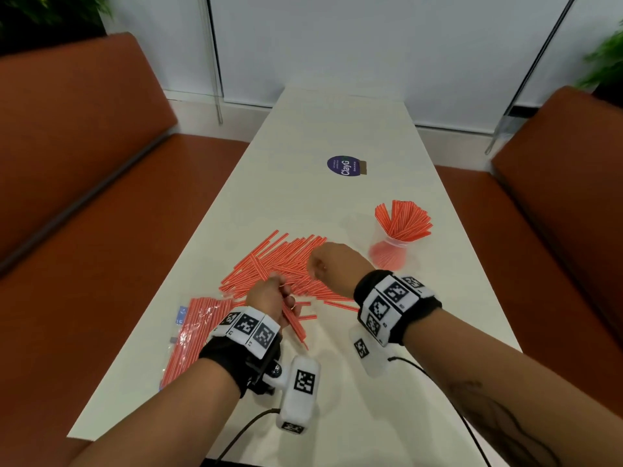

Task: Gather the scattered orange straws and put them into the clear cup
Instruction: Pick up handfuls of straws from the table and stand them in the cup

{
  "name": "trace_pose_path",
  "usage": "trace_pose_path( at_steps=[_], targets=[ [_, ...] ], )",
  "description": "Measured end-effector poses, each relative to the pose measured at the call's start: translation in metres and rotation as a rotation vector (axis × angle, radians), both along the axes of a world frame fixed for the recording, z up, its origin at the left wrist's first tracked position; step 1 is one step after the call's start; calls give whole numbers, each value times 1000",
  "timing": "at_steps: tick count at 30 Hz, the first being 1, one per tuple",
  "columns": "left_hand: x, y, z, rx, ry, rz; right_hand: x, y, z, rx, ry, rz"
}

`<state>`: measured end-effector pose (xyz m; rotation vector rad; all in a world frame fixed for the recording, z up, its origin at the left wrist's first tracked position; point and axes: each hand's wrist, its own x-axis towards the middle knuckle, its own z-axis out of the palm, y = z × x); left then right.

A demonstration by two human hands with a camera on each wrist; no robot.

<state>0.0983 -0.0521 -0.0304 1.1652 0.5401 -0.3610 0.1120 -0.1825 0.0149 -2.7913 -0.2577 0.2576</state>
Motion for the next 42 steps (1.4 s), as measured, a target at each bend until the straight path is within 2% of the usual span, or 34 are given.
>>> trace_pose_path(
  at_steps=[5,9,15,18,21,23,26,29,33,35,36,38,39,42],
  targets=[
    [3,15,0,-15,-10,26,28,26,-21,-211,30,156],
    [5,23,-2,10,-36,14,31,38,-29,-300,22,204],
    [4,20,-6,4,-66,2,25,20,-24,-334,6,145],
    [3,8,-4,-1,-111,-12,21,2,-14,-236,0,16],
    [4,-8,0,56,-199,-93,8,-10,4,35,-27,-121],
    [5,-23,5,80,-259,-157,-6,-11,14,146,-37,-168],
    [7,-49,9,76,-311,-181,-24,-11,24,99,-32,-159],
    [5,-70,7,77,-225,-141,-36,-18,24,-9,-47,-137],
    [1,-83,1,70,-136,-126,-56,-32,21,-30,-54,-60],
    [-1,-85,4,12,-119,-136,-66,-39,19,91,-49,-47],
    [-1,-85,7,-42,-108,-115,-70,-43,17,186,-58,-96],
    [0,-84,18,-122,-130,-53,-75,-53,8,366,-90,-288],
    [0,-83,25,-133,-173,-30,-77,-59,2,470,-51,-407],
    [1,-83,40,-104,-289,20,-82,-71,-4,1010,354,-715]
  ],
)
